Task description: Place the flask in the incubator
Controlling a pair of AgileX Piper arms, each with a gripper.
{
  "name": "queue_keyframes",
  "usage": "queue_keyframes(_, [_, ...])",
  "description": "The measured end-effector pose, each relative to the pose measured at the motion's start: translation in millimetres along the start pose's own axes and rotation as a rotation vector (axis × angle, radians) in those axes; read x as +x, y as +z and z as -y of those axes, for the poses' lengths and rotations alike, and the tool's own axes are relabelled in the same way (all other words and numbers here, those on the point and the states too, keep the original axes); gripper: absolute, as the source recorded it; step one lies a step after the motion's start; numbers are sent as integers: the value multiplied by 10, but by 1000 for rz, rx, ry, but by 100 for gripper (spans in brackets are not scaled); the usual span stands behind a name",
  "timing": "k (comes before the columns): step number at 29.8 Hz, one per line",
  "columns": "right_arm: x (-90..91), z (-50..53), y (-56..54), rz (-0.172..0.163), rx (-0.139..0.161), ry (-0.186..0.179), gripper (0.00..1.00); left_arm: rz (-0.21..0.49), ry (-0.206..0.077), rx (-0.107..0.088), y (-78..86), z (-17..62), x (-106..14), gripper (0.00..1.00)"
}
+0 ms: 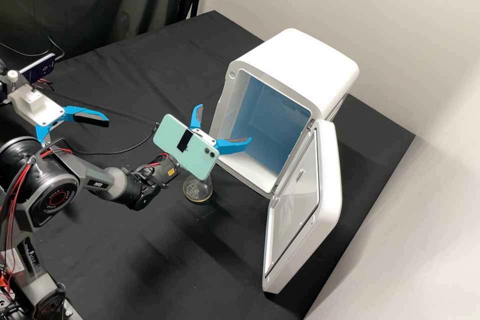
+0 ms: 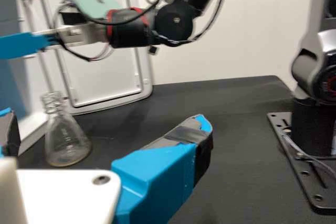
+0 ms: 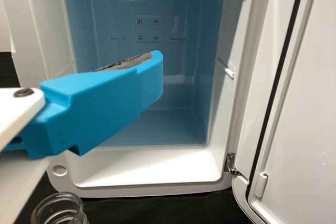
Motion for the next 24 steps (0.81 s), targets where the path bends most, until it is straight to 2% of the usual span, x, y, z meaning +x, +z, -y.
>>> queue_keyframes(5, [0,0,0,0,0,0,100,-26,33,-5,-138,-33,-79,100])
queue_keyframes(8, [0,0,0,0,0,0,100,-54,39,-11,-241,-33,-128,100])
queue_keyframes(10, [0,0,0,0,0,0,100,-88,43,-20,-327,-41,-164,100])
queue_keyframes(14, [0,0,0,0,0,0,100,-129,68,-34,-439,-95,-234,100])
queue_keyframes(15, [0,0,0,0,0,0,100,-138,78,-28,-467,-118,-255,100])
queue_keyframes(17, [0,0,0,0,0,0,100,-145,84,-35,-495,-132,-275,100])
queue_keyframes(19, [0,0,0,0,0,0,100,-141,89,-31,-503,-142,-283,100])
queue_keyframes(24, [0,0,0,0,0,0,100,-138,87,-20,-523,-140,-299,100])
